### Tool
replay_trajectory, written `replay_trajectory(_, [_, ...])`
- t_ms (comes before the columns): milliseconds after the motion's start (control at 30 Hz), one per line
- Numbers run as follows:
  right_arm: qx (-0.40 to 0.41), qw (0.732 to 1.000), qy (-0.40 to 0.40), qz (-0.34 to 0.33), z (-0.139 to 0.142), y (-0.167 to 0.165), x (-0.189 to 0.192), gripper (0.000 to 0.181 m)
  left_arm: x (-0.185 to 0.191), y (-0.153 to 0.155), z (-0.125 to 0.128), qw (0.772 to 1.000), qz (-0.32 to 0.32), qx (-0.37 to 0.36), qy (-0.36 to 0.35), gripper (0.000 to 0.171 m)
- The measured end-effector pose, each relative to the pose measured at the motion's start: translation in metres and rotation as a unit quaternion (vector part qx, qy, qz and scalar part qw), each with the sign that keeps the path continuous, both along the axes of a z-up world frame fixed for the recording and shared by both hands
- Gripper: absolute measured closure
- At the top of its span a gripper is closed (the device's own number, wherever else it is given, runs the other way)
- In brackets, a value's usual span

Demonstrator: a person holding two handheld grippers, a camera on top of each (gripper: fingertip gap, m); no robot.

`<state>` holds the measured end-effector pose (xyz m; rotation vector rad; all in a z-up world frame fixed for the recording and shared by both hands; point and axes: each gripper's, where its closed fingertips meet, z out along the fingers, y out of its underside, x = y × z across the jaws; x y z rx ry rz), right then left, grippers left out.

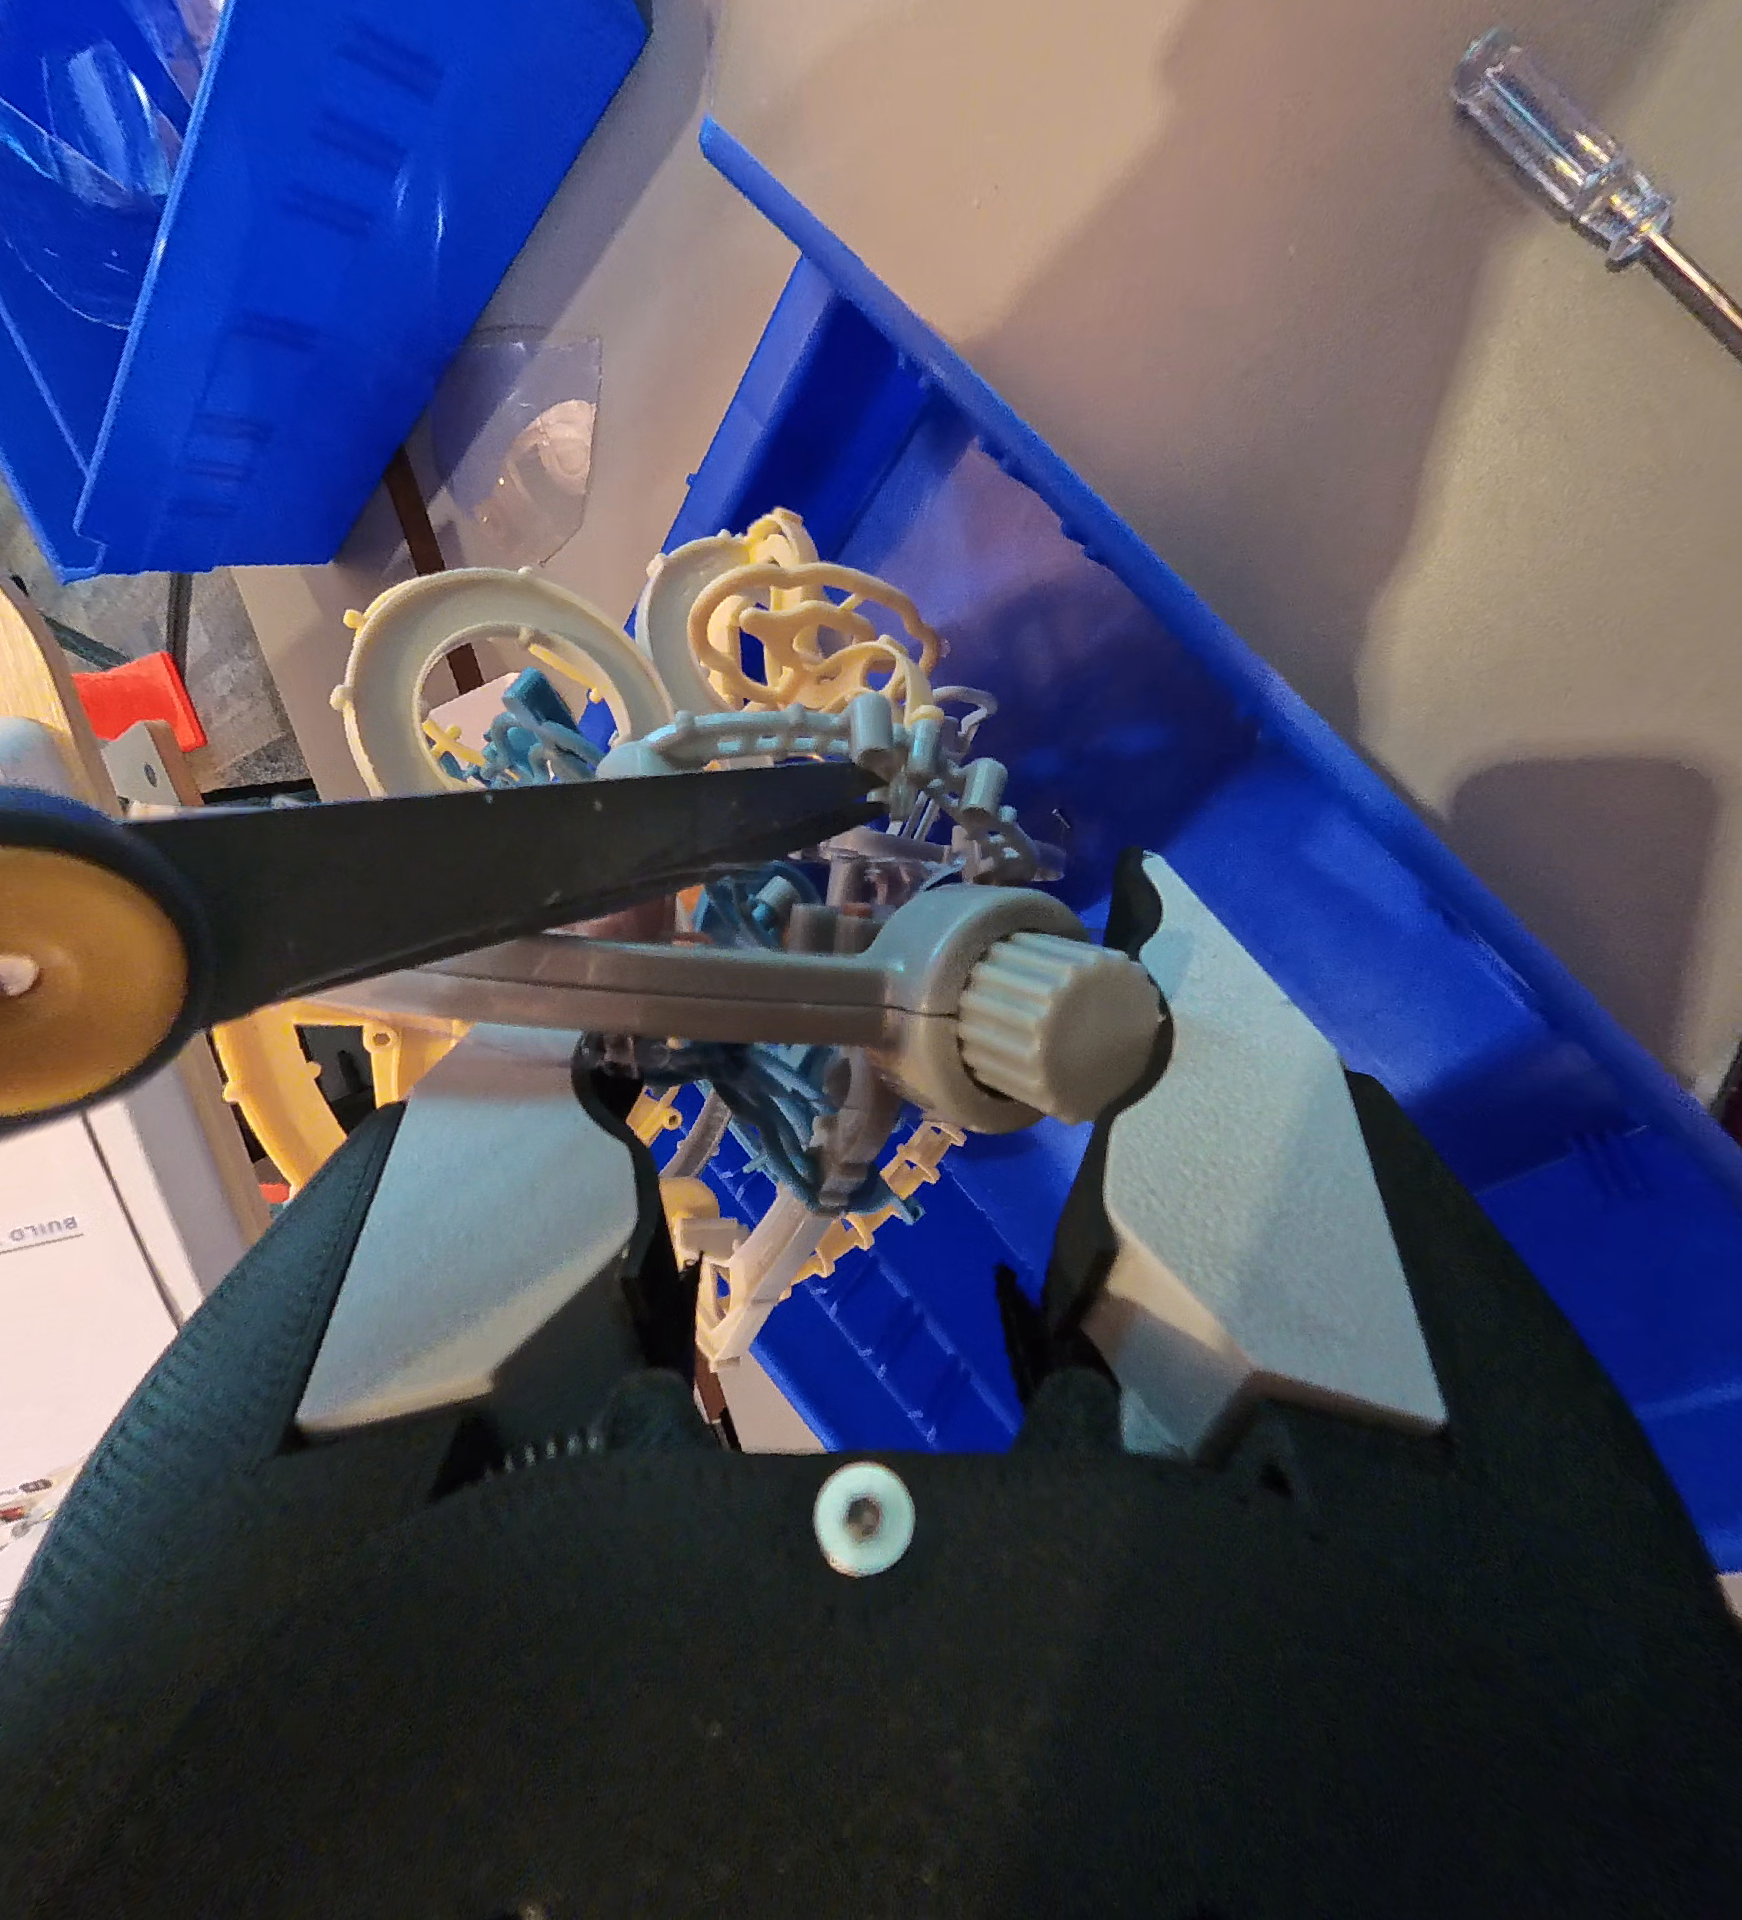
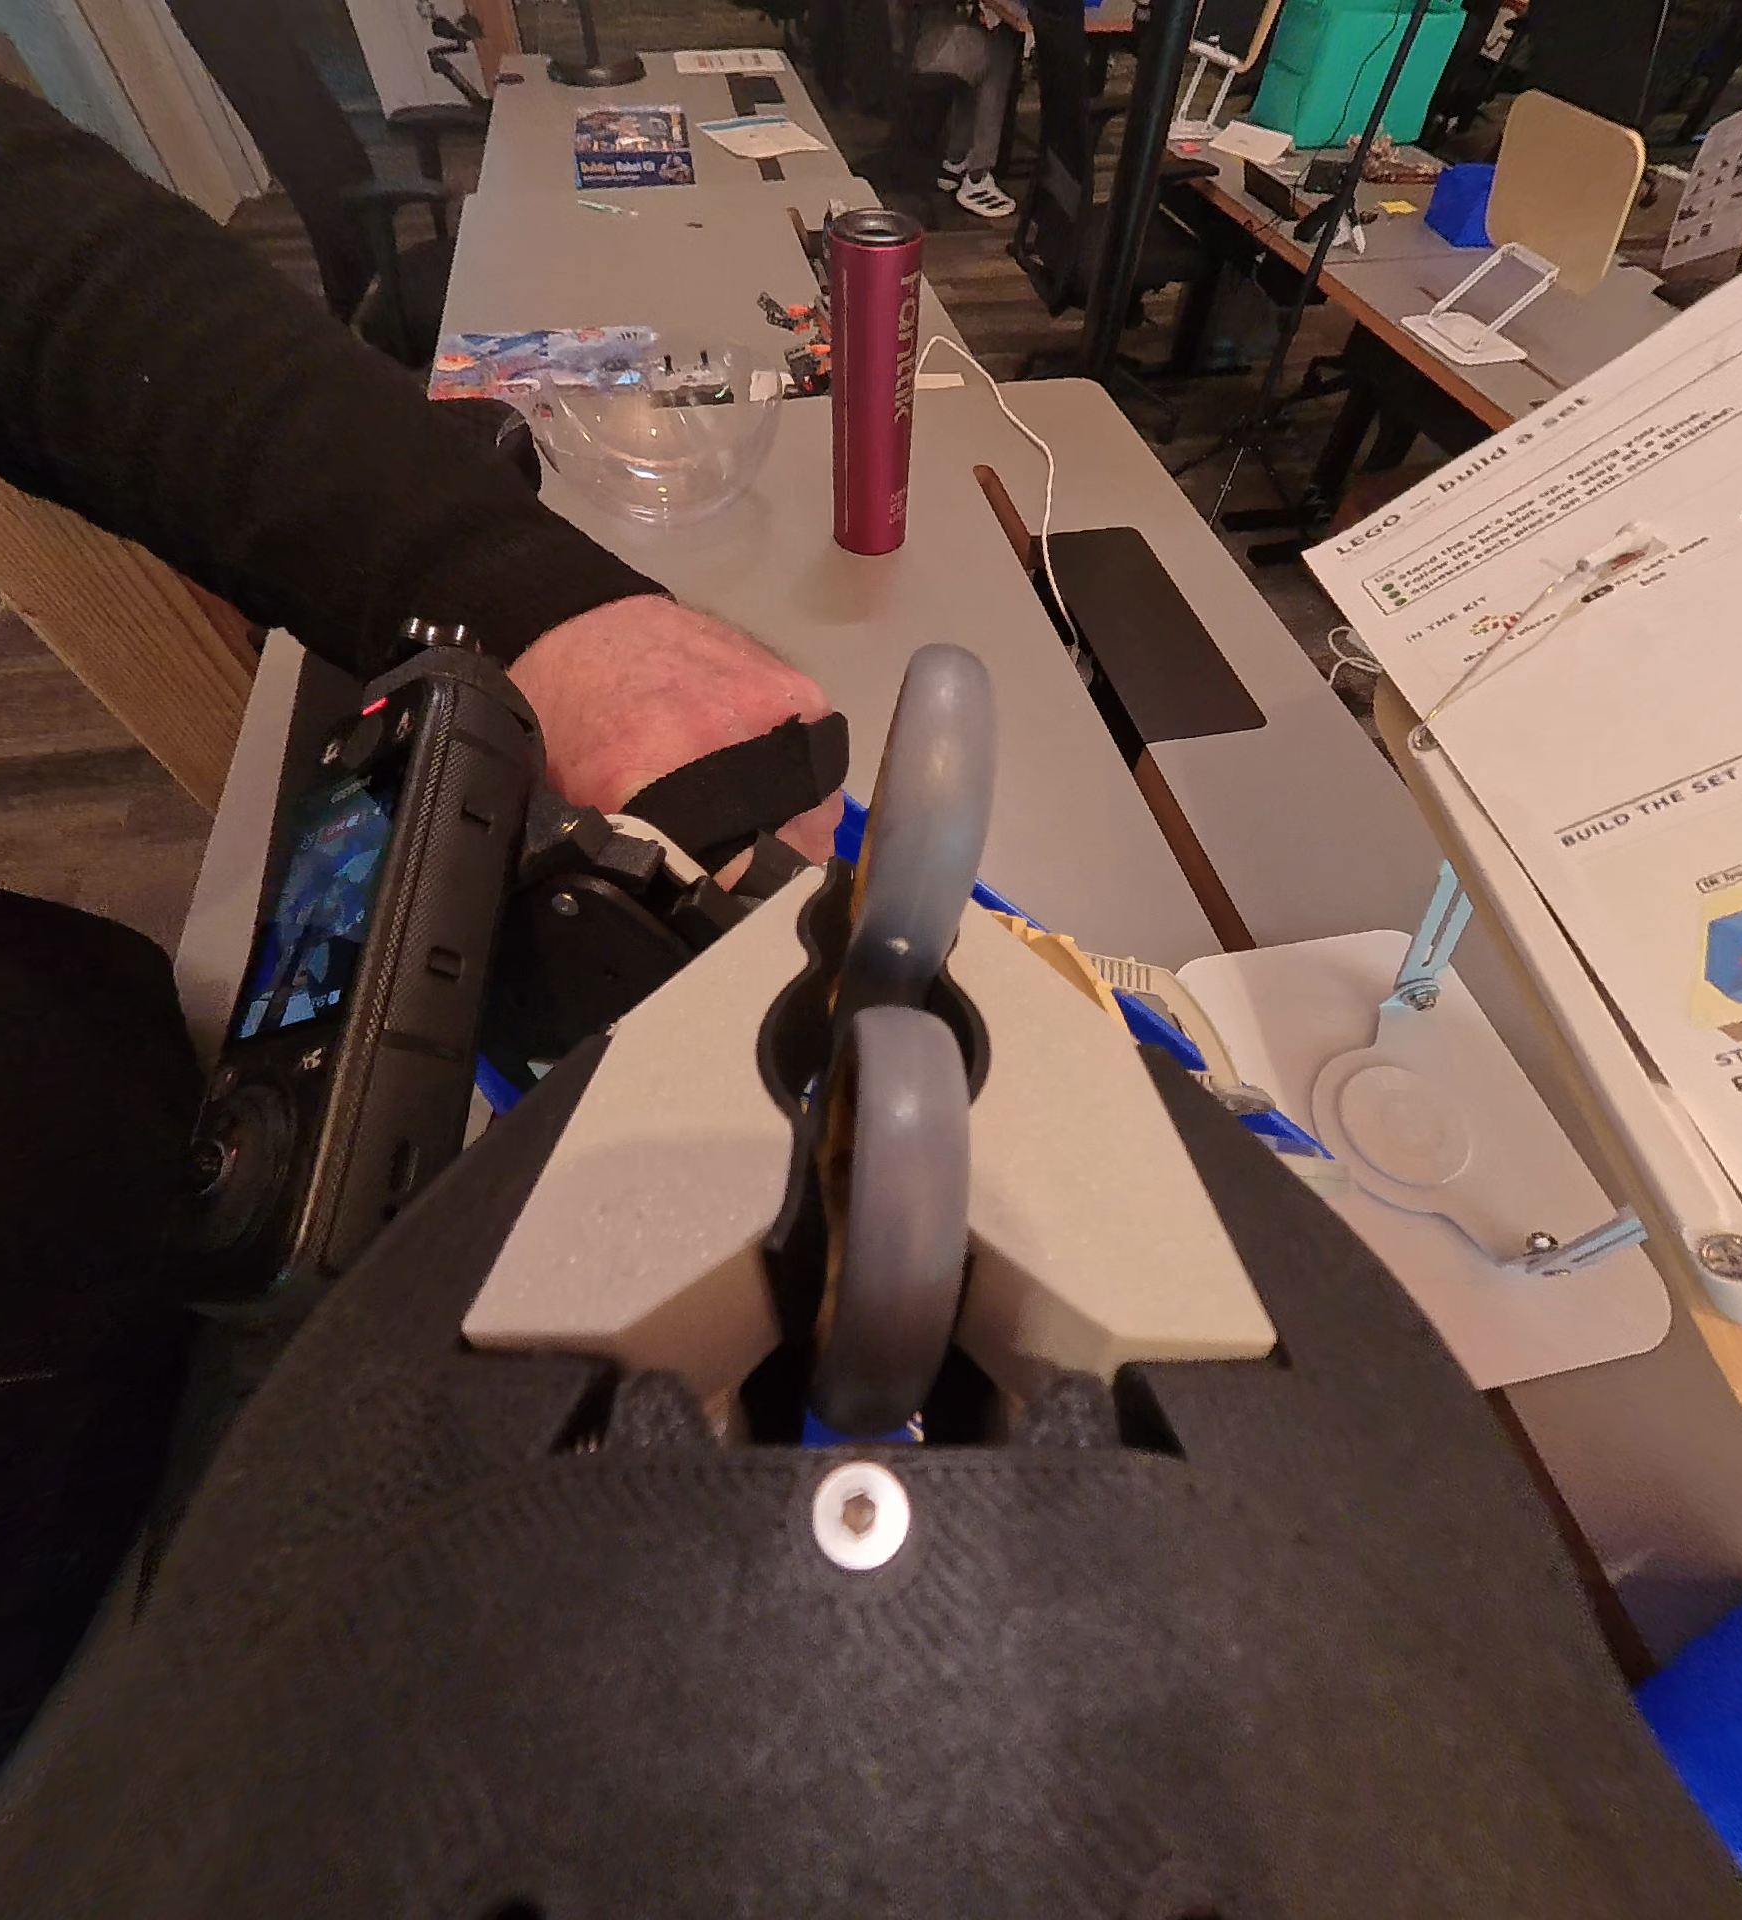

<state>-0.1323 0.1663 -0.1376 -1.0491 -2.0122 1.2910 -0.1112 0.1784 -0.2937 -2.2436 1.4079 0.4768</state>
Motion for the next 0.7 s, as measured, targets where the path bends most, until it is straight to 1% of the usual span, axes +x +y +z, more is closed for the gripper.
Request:
replay_trajectory(33, [0.006,1.0,0.0,0.002,0.0,-0.002,-0.001,0.172,-0.001,0.0,0.0,1.0,0.0,0.0,0.002,0.084])
replay_trajectory(100, [0.008,1.0,-0.002,0.003,0.0,-0.003,-0.005,0.172,-0.002,0.0,0.0,1.0,0.005,0.001,-0.002,0.084])
replay_trajectory(133, [0.011,1.0,-0.001,0.003,0.0,-0.003,-0.006,0.172,-0.003,0.001,0.001,1.0,0.007,0.003,-0.002,0.081])
replay_trajectory(167, [0.008,1.0,0.0,0.005,0.0,-0.004,-0.006,0.171,-0.003,0.001,0.0,1.0,0.005,0.003,-0.001,0.085])
replay_trajectory(233, [0.017,1.0,0.0,0.015,-0.003,-0.012,-0.008,0.171,-0.001,0.001,-0.001,1.0,-0.001,0.001,0.008,0.083])
replay_trajectory(300, [0.021,1.0,0.007,0.008,0.002,-0.008,-0.008,0.172,-0.004,0.0,0.001,1.0,0.009,0.005,-0.006,0.083])
replay_trajectory(333, [0.019,1.0,0.005,0.01,0.001,-0.008,-0.008,0.171,-0.003,0.0,0.0,1.0,0.01,0.006,-0.002,0.082])
replay_trajectory(467, [-0.017,1.0,0.016,0.003,0.008,-0.002,-0.005,0.172,-0.006,-0.001,0.002,1.0,0.009,0.002,-0.008,0.08])
replay_trajectory(567, [-0.008,0.999,0.031,-0.013,0.014,0.004,-0.002,0.172,-0.012,-0.002,0.005,1.0,0.014,0.006,-0.013,0.079])
replay_trajectory(633, [-0.066,0.996,0.041,-0.036,0.021,0.023,0.002,0.171,-0.012,0.0,0.013,0.998,0.03,0.009,-0.055,0.078])
replay_trajectory(700, [-0.114,0.99,0.053,-0.055,0.023,0.041,0.011,0.172,-0.014,0.004,0.019,0.997,0.04,0.009,-0.071,0.075])
